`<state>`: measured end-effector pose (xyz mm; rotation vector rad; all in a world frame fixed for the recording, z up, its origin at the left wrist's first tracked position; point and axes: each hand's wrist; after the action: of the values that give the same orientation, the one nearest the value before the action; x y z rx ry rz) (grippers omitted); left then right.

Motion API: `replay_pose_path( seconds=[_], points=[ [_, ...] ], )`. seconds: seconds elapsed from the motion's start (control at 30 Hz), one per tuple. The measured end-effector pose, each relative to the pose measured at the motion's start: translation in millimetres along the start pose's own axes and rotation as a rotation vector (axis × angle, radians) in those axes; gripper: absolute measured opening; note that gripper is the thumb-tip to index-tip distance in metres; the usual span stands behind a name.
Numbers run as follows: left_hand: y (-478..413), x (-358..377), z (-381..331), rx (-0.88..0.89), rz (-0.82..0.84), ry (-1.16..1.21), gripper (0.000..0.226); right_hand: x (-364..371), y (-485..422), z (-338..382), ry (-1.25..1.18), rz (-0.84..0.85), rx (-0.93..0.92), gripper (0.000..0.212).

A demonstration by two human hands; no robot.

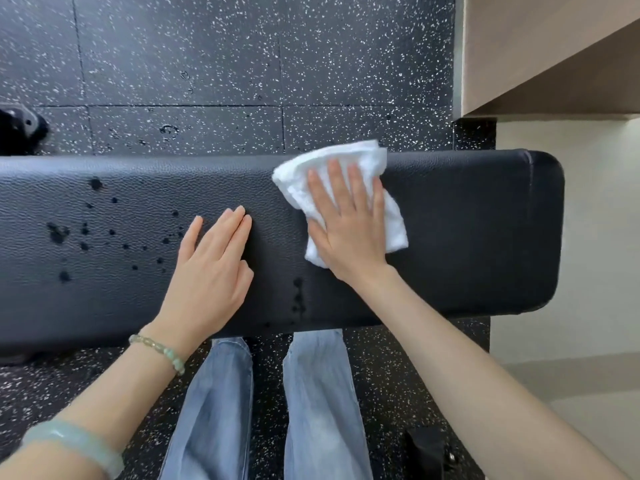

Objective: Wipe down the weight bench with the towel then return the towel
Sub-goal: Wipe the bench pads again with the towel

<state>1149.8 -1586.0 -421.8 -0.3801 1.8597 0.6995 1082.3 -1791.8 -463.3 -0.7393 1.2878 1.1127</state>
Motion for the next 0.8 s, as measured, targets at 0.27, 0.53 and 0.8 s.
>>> replay_pose_path(
  seconds=[0.27, 0.53, 0.8],
  points=[
    [5, -3, 5, 0.105, 0.019, -0.011, 0.056, 0, -43, 48, -0.033, -0.005, 0.037, 0.054],
    [32, 1, 9, 0.15, 0.026, -0.009, 0.055, 14, 87, 43, -0.006, 0.017, -0.016, 0.06],
    [47, 6, 6, 0.159, 0.045, -0.041, 0.055, 0, -50, 59, -0.023, 0.068, 0.12, 0.064]
  ],
)
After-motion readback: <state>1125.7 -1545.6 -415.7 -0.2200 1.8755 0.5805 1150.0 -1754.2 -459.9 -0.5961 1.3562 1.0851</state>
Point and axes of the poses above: each hand's wrist, its own y-axis away from the middle knuckle, its own x-axis out of the palm, z = x × y, and after that the axes turned 3 degrees about x, right-handed
